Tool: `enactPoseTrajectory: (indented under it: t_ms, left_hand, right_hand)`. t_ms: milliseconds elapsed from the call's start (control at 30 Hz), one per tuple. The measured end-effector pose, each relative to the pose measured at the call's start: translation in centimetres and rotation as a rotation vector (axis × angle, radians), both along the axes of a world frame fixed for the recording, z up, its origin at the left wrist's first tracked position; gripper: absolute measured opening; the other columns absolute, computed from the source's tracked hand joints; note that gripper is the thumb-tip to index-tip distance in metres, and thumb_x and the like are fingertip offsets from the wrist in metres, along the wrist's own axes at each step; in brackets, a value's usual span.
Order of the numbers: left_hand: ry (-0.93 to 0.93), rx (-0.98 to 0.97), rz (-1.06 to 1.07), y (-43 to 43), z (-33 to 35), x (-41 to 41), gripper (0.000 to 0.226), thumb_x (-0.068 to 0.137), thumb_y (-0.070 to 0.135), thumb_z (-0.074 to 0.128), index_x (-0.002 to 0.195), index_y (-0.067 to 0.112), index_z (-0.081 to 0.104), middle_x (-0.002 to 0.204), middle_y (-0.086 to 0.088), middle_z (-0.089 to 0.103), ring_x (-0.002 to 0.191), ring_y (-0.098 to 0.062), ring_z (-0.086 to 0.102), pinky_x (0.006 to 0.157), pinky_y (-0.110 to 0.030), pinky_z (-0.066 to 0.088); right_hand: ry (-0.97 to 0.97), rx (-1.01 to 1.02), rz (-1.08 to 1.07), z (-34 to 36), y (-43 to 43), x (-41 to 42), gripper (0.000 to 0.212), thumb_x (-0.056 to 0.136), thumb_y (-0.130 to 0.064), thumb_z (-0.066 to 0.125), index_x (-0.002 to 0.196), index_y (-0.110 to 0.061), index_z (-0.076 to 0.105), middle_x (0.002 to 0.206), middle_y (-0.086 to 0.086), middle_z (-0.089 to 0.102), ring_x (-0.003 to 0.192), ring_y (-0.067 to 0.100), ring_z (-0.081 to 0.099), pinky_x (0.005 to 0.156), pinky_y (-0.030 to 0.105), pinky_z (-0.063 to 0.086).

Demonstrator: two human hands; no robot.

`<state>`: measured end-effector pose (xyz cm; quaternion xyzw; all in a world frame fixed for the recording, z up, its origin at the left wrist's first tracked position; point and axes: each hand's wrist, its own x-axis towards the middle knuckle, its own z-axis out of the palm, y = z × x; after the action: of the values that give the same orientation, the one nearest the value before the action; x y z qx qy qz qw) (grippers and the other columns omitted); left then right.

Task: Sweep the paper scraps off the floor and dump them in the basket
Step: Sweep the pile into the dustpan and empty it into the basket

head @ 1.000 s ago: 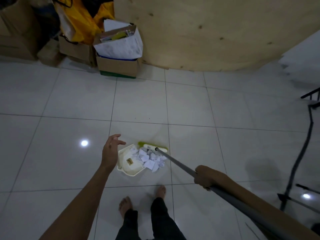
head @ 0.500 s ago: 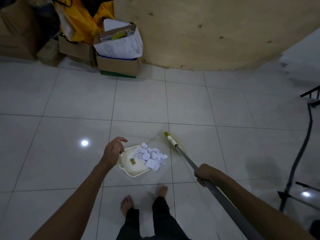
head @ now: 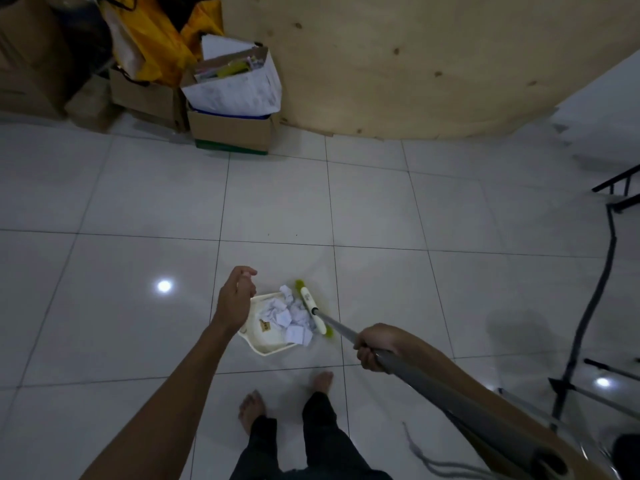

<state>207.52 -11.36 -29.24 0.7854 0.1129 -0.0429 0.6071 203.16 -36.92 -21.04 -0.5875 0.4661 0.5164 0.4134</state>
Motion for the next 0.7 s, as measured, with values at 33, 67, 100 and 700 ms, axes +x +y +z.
enactPoseTrajectory:
  t_ms: [33,67,100,700]
  left_hand:
    - [0.002,-0.004,0.012,0.0,0.0,-0.2,0.038,0.086,0.029,0.027,0.096,0.006,0.054,0.066,-0.010,0.050,0.062,-0.018,0.047,0.059,-0.023,0.038]
    - [0.009,-0.002,0.021,0.0,0.1,-0.3,0.035,0.086,0.027,0.027,0.094,0.006,0.054,0.066,-0.010,0.050,0.061,-0.018,0.047,0.059,-0.024,0.038]
    - [0.016,0.002,0.028,0.2,0.0,-0.4,0.032,0.087,0.025,0.028,0.093,0.007,0.054,0.066,-0.010,0.050,0.061,-0.018,0.047,0.059,-0.024,0.038]
    - [0.010,0.013,0.157,1.9,-0.5,-1.9,0.035,0.084,0.026,0.027,0.089,0.004,0.054,0.065,-0.010,0.053,0.061,-0.019,0.049,0.059,-0.028,0.039]
  right_hand:
    - [0.017,0.009,0.017,0.3,-0.1,0.0,0.026,0.098,-0.006,0.033,0.073,-0.010,0.037,0.034,0.000,0.035,0.022,0.007,0.031,0.025,0.014,0.028]
    - [0.030,0.017,0.038,0.7,-0.3,0.0,0.028,0.098,-0.007,0.032,0.071,-0.011,0.036,0.033,-0.001,0.035,0.022,0.007,0.031,0.026,0.013,0.028]
    - [0.040,0.013,0.066,1.1,-0.5,0.1,0.030,0.099,-0.008,0.033,0.069,-0.012,0.036,0.032,-0.001,0.035,0.022,0.007,0.031,0.026,0.013,0.028]
    - [-0.287,-0.208,0.923,-1.2,2.7,3.1,0.033,0.087,-0.001,0.045,0.117,0.012,0.050,0.081,0.023,0.062,0.059,0.029,0.060,0.045,0.029,0.045]
